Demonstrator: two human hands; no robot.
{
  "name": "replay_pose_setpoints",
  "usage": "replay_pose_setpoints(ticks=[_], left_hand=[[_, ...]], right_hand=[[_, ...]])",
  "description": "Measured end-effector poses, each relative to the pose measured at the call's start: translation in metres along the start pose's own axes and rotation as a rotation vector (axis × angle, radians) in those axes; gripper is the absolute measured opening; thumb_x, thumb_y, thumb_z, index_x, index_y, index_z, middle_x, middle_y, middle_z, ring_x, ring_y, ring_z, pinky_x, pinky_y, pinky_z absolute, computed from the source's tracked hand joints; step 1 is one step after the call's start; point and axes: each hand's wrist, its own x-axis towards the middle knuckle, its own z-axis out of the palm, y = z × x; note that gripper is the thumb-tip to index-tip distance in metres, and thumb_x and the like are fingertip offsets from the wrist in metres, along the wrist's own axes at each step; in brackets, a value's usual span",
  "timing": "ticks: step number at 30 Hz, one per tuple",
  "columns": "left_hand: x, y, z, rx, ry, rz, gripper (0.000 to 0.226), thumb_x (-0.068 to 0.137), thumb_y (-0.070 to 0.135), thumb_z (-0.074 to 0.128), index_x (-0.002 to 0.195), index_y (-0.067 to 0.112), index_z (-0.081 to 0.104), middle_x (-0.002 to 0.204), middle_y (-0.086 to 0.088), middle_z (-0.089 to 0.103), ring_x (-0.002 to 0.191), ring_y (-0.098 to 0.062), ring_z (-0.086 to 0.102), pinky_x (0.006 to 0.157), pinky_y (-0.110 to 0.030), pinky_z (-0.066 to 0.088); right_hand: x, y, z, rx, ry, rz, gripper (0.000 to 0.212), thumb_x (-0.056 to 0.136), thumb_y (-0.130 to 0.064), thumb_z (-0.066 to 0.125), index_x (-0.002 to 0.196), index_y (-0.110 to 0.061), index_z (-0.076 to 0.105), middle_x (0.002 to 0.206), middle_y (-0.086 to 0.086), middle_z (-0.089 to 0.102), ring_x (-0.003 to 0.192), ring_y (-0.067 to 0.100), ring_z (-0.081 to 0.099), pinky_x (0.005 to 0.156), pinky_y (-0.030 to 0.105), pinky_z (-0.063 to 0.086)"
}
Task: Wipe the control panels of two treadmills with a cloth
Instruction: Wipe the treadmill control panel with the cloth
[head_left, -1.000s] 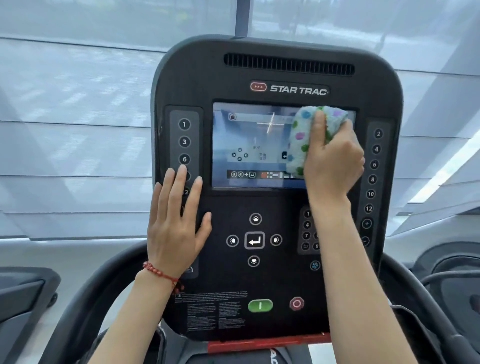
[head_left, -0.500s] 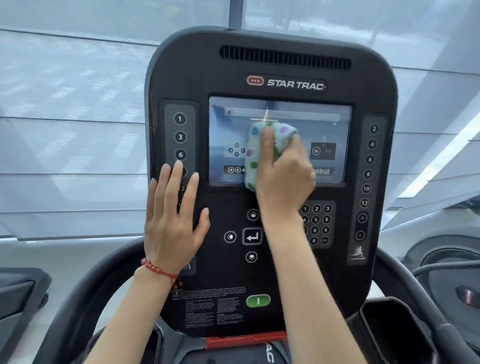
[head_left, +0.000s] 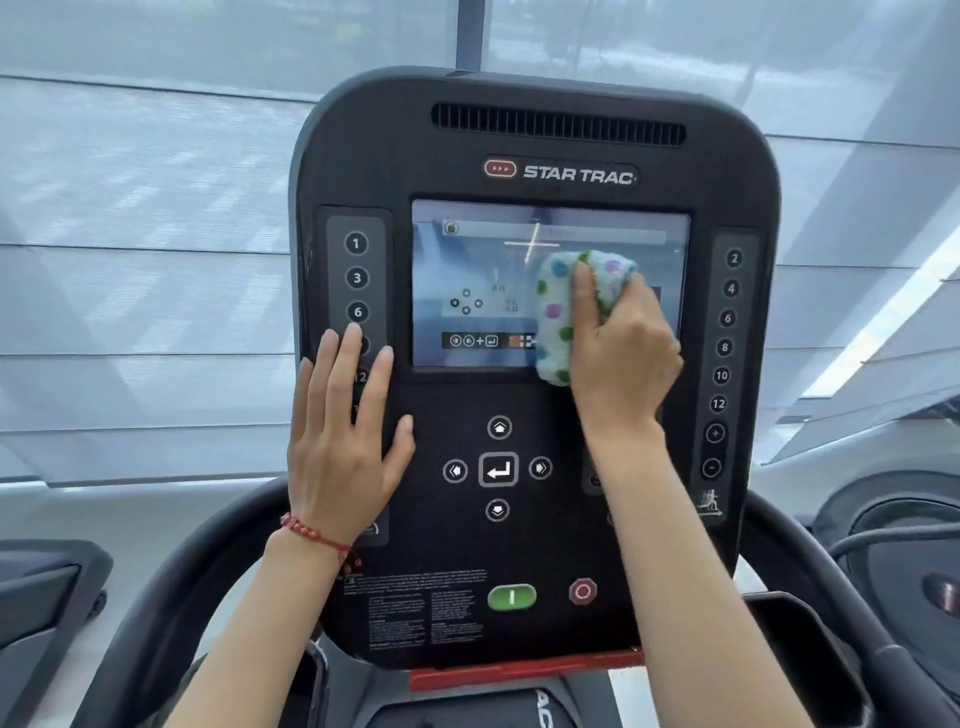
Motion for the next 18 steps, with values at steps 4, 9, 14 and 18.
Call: replay_pose_setpoints(ticks=[4,9,14,18], left_hand=[[0.000,0.000,0.001,0.000,0.006,0.005,0.045,0.091,0.020,0.050,0.130,-0.001,0.049,0.139,-0.027,0.041,0.133,-0.040,0.031,0.110,-0.052,0.027],[0.000,-0.001,-0.002,0.002,-0.018,-0.001,0.046,0.090,0.020,0.051,0.131,-0.002,0.049,0.139,-0.027,0.040,0.134,-0.040,0.031,0.109,-0.054,0.029],[-0.009,0.000,-0.011,-0.001,-0.020,-0.005,0.046,0.091,0.021,0.050,0.132,0.000,0.046,0.140,-0.025,0.040,0.135,-0.038,0.031,0.108,-0.053,0.030],[-0.029,-0.002,-0.018,-0.019,-0.027,-0.017,0.047,0.092,0.020,0.049,0.133,-0.002,0.044,0.141,-0.024,0.039,0.136,-0.037,0.031,0.109,-0.052,0.030]], right_hand=[[0.013,0.037,-0.021,-0.073,-0.005,0.208,0.048,0.094,-0.046,0.042,0.092,-0.001,0.058,0.090,0.016,0.066,0.078,0.034,0.063,0.062,0.028,0.032],[0.013,0.028,-0.026,-0.040,0.015,0.302,0.046,0.094,-0.047,0.041,0.096,-0.003,0.057,0.096,0.014,0.067,0.086,0.034,0.062,0.066,0.030,0.035],[-0.011,-0.038,-0.016,0.263,-0.049,0.114,0.038,0.091,-0.041,0.050,0.079,-0.006,0.057,0.067,-0.002,0.055,0.056,0.015,0.052,0.051,0.023,0.036],[-0.036,-0.095,0.023,0.250,-0.126,-0.100,0.043,0.089,-0.045,0.044,0.076,-0.006,0.057,0.063,0.004,0.059,0.046,0.018,0.053,0.043,0.020,0.034]])
